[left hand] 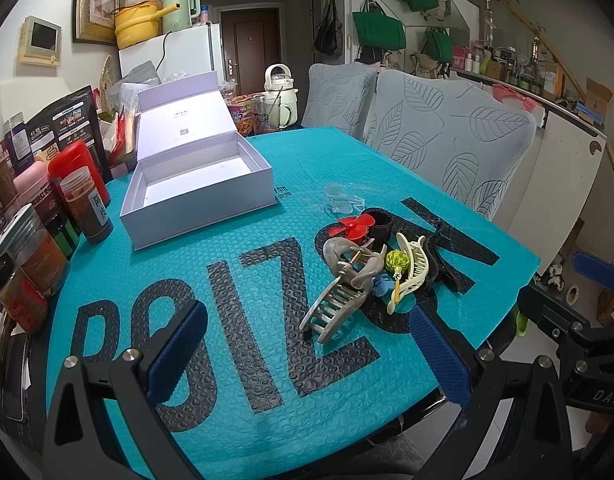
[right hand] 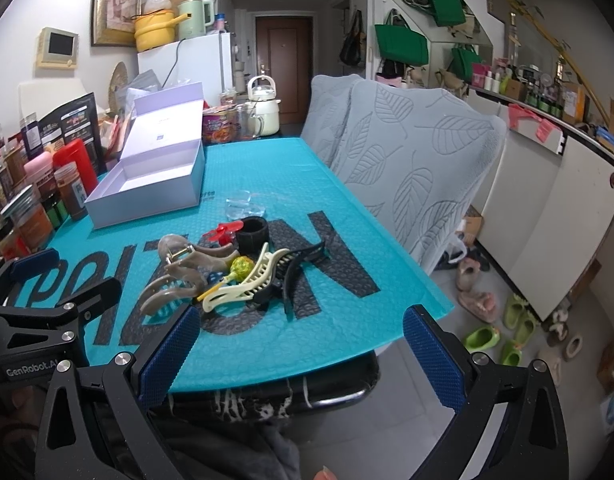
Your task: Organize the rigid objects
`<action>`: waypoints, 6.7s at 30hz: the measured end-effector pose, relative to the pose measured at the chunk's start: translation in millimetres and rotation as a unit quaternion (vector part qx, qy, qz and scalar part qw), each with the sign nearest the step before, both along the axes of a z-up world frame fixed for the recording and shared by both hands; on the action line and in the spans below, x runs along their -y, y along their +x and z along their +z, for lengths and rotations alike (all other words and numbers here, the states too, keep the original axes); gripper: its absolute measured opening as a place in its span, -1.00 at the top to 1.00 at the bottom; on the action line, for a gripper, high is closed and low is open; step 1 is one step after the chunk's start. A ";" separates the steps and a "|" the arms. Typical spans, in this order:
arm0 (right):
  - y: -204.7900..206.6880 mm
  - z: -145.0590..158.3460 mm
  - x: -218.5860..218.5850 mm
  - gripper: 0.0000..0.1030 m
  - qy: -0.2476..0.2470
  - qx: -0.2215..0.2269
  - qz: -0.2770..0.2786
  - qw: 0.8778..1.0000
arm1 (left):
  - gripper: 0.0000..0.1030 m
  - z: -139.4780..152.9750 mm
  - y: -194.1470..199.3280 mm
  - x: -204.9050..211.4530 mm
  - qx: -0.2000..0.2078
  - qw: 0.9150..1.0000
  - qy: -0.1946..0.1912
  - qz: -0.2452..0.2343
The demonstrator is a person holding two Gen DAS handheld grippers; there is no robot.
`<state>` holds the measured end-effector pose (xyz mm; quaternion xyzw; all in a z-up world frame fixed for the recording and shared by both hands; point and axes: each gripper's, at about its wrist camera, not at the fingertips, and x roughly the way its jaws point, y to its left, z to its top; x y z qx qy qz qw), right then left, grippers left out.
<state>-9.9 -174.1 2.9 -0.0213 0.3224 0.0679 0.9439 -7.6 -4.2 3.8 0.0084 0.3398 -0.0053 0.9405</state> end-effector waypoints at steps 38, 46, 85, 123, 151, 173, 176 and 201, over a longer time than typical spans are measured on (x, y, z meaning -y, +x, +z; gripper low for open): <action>0.4 -4.9 -3.5 -1.00 -0.003 -0.002 0.006 1.000 | -1.00 -2.0 0.4 0.6 -0.003 1.000 0.000 -0.003; 1.1 -5.8 -4.0 -1.00 0.002 -0.006 0.009 1.000 | -1.00 -2.5 3.4 0.6 -0.006 1.000 0.000 -0.008; 88.9 -61.2 14.3 -1.00 0.026 -0.082 0.048 0.995 | 0.09 -57.8 103.5 2.9 -0.064 0.984 -0.113 -0.125; 111.5 -74.7 -24.8 0.16 -0.017 -0.092 0.056 0.994 | 0.47 -57.5 78.0 -89.8 -0.021 0.990 -0.127 -0.053; 93.1 -35.1 -35.4 0.61 -0.007 -0.026 0.069 0.997 | 0.47 -35.2 64.0 -100.4 0.008 0.987 -0.156 -0.031; 108.3 18.4 -109.1 0.61 0.024 0.018 0.180 0.983 | 0.47 27.4 68.9 -151.4 0.045 0.992 -0.106 0.044; 115.0 24.2 -117.4 0.61 0.032 0.017 0.197 0.980 | 0.47 34.2 71.9 -156.3 0.051 0.992 -0.102 0.047; 187.2 77.6 -195.6 0.61 0.025 0.036 0.274 0.961 | 0.47 91.8 137.4 -195.3 0.085 0.993 -0.054 0.059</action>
